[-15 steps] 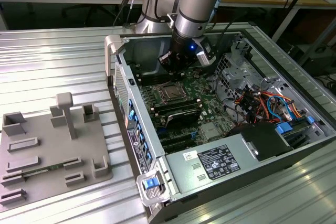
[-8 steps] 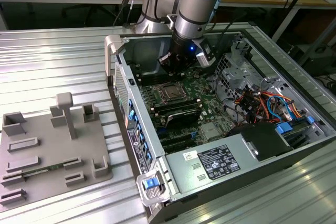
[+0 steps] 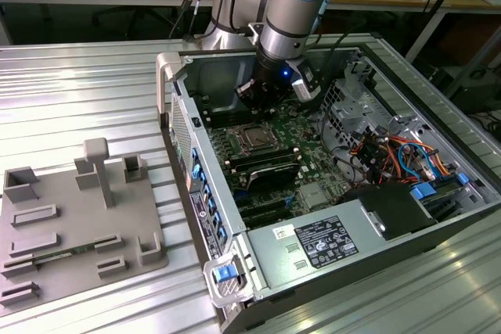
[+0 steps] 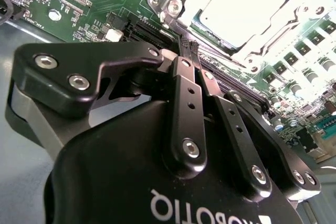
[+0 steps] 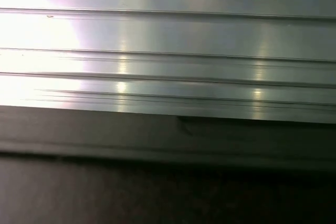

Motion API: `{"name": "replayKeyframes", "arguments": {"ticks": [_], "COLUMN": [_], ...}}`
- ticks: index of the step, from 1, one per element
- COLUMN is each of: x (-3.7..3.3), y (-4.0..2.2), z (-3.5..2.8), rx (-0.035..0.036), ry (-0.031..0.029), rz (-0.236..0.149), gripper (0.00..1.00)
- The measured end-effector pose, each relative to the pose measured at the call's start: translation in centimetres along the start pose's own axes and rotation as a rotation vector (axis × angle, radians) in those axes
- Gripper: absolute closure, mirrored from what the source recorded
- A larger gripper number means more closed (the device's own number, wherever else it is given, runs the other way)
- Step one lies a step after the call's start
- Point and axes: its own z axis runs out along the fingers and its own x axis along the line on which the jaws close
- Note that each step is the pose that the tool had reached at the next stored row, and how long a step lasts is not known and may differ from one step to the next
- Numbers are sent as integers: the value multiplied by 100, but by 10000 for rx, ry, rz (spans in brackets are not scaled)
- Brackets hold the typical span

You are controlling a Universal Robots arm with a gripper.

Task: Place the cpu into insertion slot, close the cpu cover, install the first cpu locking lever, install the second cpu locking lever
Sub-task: 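Install the first cpu locking lever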

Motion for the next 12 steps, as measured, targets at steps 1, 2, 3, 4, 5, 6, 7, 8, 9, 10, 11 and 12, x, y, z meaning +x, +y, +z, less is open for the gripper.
{"name": "replayKeyframes", "arguments": {"ticks": [1,2,3,4,5,6,7,8,9,10,11,12], "x": [0,0,0,0,-1,0,0,-1,-3,-5,-8,-12], "y": [0,1,1,1,1,1,1,1,0,-2,-6,-11], "z": [-1,-2,-2,-2,-3,-3,-3,-3,-3,-2,-1,-1], "rx": [-1,-1,-1,0,1,2,2,2,1,1,-1,1], "ry": [-1,-1,-1,-1,0,0,0,2,2,1,-1,0], "rz": [0,0,1,1,1,1,1,2,3,4,4,7], "gripper": [89,89,89,89,89,89,89,89,89,89,89,89]}}
